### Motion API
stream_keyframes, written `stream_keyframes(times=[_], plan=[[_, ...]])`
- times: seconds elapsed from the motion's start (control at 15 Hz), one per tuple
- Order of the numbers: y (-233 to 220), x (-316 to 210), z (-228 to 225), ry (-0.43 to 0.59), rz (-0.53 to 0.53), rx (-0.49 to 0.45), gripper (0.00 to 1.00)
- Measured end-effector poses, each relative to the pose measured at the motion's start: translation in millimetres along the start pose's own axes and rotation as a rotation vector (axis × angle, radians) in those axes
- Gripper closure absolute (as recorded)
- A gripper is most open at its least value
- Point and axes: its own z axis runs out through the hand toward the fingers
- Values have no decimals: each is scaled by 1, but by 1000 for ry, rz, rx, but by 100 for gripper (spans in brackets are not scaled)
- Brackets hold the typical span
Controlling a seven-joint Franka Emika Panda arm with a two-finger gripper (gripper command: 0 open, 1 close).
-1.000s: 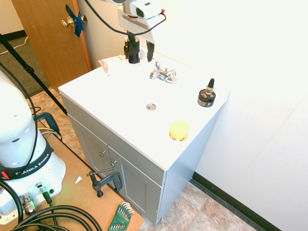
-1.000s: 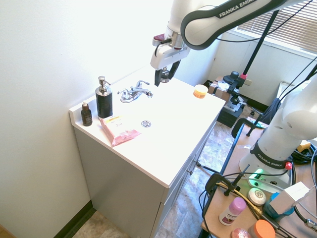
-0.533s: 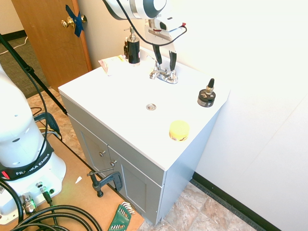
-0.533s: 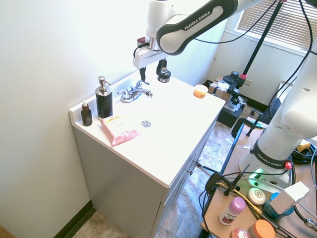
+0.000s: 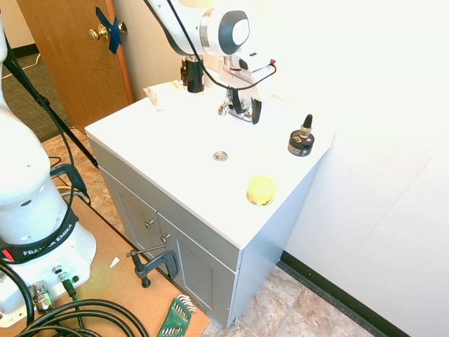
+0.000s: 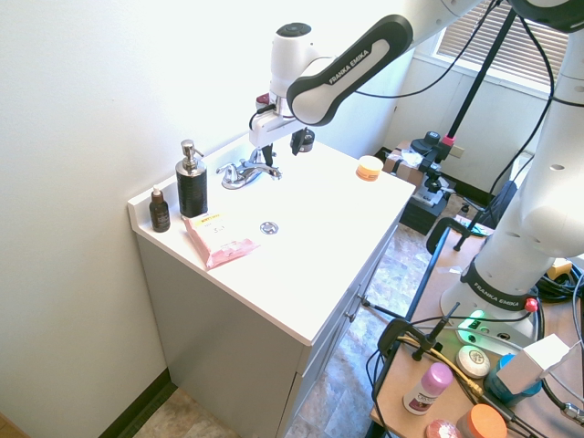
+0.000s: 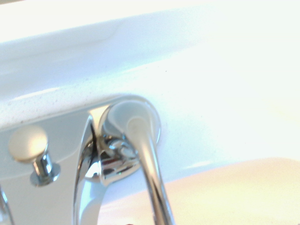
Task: Turn off the cold water
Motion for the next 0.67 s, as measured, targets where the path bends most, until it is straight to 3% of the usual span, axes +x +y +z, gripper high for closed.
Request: stream_keyframes(times=[0.67], plan=[[-5, 66, 25, 55, 80, -36, 0]])
